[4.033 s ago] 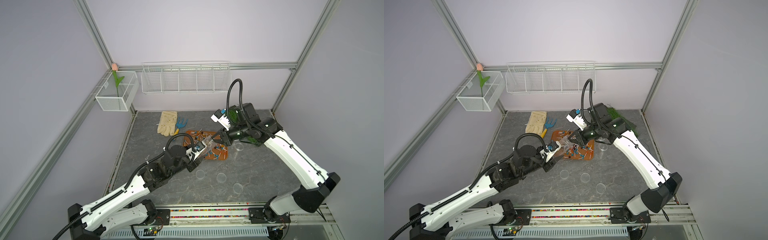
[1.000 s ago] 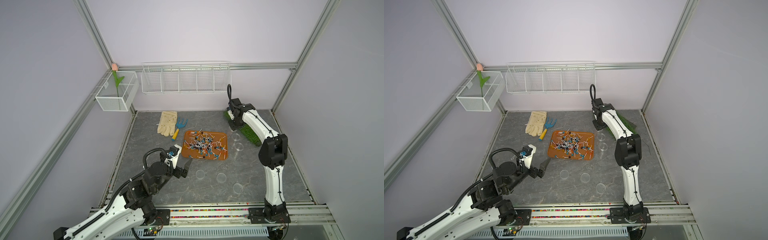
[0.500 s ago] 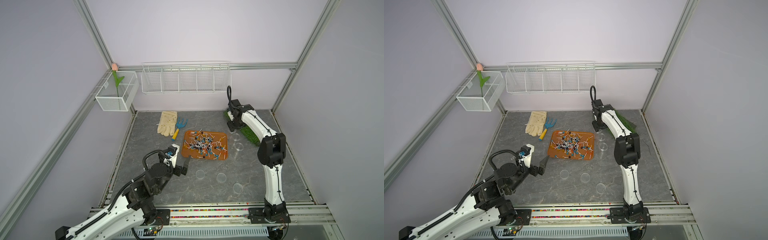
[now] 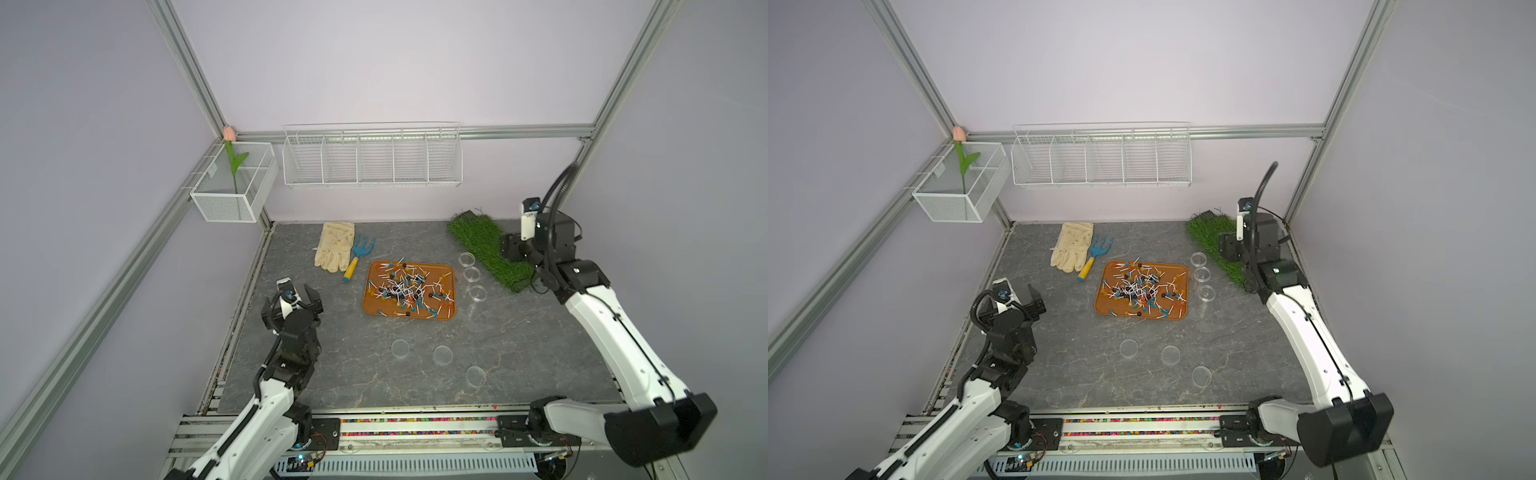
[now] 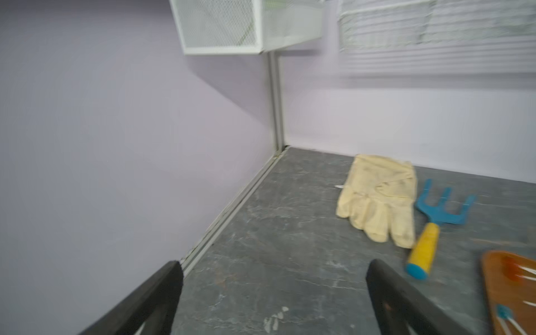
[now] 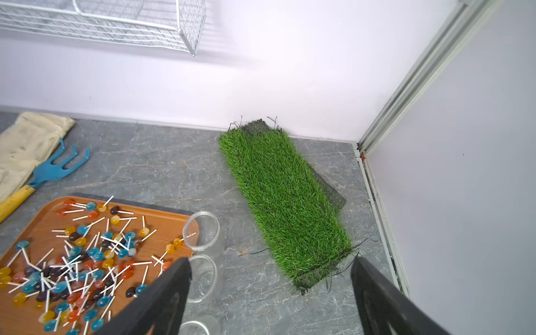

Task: Pour the candies out of the jar
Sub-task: Place the jar at the center of the board, then reset both arms

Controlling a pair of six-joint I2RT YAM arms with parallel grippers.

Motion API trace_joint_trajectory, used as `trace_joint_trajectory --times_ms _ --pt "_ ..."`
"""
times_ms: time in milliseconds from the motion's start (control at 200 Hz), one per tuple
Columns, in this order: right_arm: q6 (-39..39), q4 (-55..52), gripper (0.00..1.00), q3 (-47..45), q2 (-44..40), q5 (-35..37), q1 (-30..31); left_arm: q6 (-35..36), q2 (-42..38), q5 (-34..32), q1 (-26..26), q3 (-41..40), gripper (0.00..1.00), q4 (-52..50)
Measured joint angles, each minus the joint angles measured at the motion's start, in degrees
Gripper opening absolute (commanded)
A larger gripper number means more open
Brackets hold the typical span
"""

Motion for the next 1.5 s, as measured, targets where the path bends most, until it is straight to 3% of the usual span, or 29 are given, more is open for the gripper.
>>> trace_joint_trajectory --times_ms 165,295,395,500,600,730,1500 --pt "3.23 14.25 0.89 -24.57 -6.23 -4.39 -9.6 -0.72 17.16 1.53 3.65 -1.86 0.99 10.56" --pt "3.23 27.17 0.89 -41.31 -3.69 -5.99 -12.85 0.09 26.73 5.16 5.9 -1.7 0.99 17.86" --pt "3.13 38.69 0.89 -48.7 2.71 -6.6 -13.4 -0.15 33.07 8.68 7.85 -0.33 0.99 24.74" --pt "2.95 50.56 0.89 -49.9 8.87 -6.88 -14.16 0.15 41.7 12.9 9.14 1.6 1.0 31.15" --pt "1.73 63.58 0.89 -48.59 17.7 -7.78 -13.9 -0.24 42.16 18.08 10.93 3.41 0.99 29.55" --pt "0.35 68.02 0.89 -47.87 20.26 -8.96 -12.55 -0.81 41.88 21.86 13.2 4.63 0.99 30.08" --pt "-0.52 71.84 0.89 -47.54 20.13 -9.01 -12.57 -0.76 42.05 26.34 13.31 4.61 0.99 32.41"
